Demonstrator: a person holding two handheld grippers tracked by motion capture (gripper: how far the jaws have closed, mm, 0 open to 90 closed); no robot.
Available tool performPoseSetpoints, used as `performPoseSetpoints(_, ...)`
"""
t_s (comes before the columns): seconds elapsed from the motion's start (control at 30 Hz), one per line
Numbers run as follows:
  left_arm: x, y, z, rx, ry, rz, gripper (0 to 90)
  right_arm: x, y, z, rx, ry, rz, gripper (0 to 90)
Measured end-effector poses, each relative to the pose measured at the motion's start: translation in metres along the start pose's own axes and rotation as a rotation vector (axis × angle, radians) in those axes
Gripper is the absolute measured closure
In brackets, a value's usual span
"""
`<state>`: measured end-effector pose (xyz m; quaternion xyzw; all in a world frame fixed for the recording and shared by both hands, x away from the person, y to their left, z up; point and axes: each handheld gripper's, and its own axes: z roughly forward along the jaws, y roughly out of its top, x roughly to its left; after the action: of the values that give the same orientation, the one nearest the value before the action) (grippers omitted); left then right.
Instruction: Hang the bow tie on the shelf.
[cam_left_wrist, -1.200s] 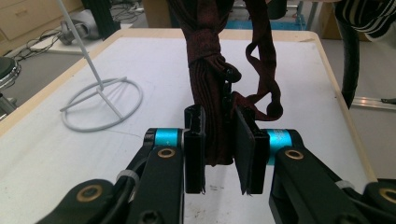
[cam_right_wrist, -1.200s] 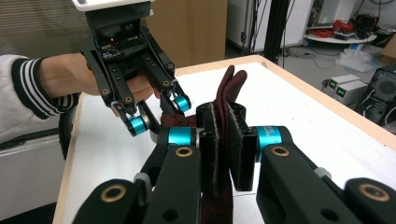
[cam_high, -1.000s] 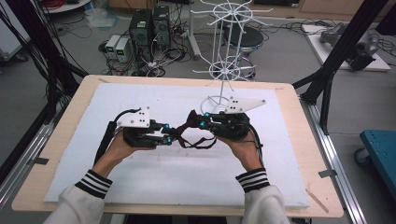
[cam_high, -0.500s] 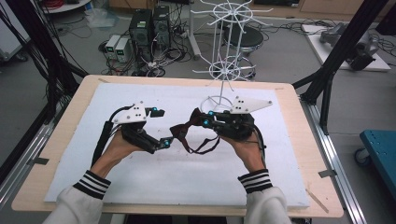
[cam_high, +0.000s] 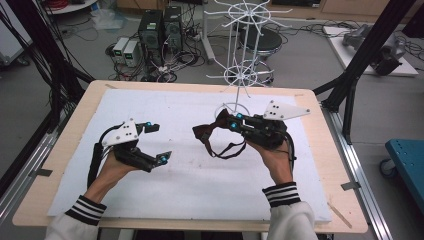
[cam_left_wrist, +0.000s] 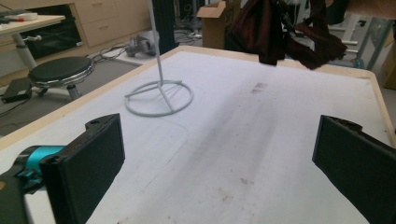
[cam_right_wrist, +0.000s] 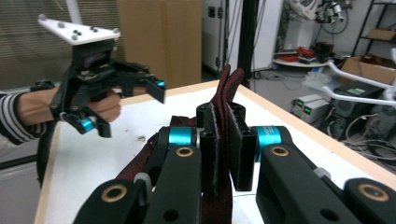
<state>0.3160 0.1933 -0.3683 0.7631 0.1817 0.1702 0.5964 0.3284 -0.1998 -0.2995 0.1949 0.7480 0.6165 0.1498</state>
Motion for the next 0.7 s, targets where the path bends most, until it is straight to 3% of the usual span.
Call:
performPoseSetpoints(0.37, -0.004, -0.028, -0.031, -0.034, 0.057, -0.010, 2.7, -0.011, 0.010, -0.018, -0.024, -0.066, -0.010, 84.7)
performPoseSetpoints(0.7, -0.006, -0.041, -0.047, -0.041, 0.064, -0.021, 2.7, -0.023, 0.021, -0.029, -0.046, -0.117, -0.011, 84.7)
